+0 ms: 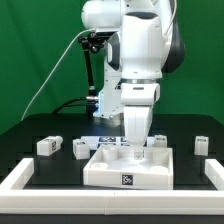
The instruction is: Assemble one leg
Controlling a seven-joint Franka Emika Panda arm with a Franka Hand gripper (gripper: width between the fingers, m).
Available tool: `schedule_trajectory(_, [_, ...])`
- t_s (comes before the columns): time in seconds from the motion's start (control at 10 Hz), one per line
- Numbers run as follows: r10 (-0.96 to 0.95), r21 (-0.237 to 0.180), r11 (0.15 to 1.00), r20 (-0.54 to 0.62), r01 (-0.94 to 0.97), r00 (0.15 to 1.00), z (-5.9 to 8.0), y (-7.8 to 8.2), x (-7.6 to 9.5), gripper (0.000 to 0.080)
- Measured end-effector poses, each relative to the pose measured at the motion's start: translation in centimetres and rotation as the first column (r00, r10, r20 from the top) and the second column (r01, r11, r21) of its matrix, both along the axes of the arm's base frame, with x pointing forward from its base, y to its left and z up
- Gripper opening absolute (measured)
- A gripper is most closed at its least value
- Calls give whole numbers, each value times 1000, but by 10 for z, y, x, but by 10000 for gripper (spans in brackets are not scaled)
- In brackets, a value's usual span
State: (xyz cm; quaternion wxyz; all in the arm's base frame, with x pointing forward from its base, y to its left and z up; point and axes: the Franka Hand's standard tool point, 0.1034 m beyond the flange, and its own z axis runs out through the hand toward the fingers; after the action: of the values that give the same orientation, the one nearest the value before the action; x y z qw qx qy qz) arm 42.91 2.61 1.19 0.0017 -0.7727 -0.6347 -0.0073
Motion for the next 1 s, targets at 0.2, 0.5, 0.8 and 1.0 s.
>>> schedule_trajectory(0.2, [-1,1,1000,-8,1,1000,-5,0,0,650])
schedule_trajectory(0.5, [-4,1,1000,-8,4,1000,-7,-1,2,535])
schedule_trajectory(0.8, [-4,1,1000,-9,4,1000,-7,-1,1,186])
schedule_trajectory(1.0, [-4,1,1000,-9,4,1000,-7,-1,1,56])
